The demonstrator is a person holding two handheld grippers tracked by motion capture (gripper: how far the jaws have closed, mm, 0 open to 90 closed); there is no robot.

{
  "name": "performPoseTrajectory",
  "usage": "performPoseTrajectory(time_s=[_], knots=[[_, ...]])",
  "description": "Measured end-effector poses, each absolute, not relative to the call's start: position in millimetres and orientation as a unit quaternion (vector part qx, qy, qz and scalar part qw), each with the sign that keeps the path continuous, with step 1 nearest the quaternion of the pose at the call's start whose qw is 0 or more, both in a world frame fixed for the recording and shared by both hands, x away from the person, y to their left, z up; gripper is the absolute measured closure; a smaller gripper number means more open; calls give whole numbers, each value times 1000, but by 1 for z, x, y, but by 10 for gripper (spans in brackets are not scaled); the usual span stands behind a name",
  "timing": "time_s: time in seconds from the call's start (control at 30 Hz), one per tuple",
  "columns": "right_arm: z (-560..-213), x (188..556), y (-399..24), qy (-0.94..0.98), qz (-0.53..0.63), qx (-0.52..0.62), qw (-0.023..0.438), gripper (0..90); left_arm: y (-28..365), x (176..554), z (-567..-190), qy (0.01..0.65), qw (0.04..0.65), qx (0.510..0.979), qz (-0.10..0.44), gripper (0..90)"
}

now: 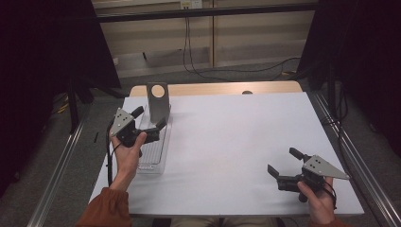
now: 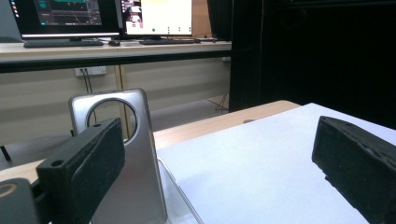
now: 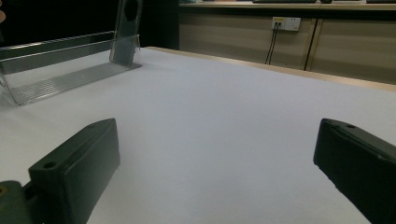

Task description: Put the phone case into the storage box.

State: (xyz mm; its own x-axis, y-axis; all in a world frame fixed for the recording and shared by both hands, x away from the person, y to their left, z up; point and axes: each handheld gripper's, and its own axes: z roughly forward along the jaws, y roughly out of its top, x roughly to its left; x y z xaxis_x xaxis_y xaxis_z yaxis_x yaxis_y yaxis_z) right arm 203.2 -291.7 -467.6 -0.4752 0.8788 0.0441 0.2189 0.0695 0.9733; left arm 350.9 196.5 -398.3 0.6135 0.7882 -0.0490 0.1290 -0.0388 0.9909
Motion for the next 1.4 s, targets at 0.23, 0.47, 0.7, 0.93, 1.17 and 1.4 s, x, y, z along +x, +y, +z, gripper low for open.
performPoseTrajectory(time_s=[0.23, 0.47, 0.7, 0.93, 1.17, 1.4], knots=[[-467, 200, -294, 662, 543, 415, 307, 0, 202, 334, -403, 338, 606, 658, 291, 39], [-468, 199, -295, 665, 539, 416, 307, 0, 206, 316, -411, 342, 607, 654, 294, 42], [-468, 199, -294, 664, 541, 415, 308, 0, 209, 301, -418, 342, 602, 662, 288, 42], [-467, 197, -295, 666, 540, 414, 307, 0, 216, 287, -429, 342, 594, 669, 286, 28], [-467, 194, -297, 663, 540, 416, 310, 0, 218, 272, -440, 329, 599, 670, 290, 25], [-468, 191, -299, 661, 540, 415, 314, 0, 227, 264, -451, 345, 590, 673, 284, 25]])
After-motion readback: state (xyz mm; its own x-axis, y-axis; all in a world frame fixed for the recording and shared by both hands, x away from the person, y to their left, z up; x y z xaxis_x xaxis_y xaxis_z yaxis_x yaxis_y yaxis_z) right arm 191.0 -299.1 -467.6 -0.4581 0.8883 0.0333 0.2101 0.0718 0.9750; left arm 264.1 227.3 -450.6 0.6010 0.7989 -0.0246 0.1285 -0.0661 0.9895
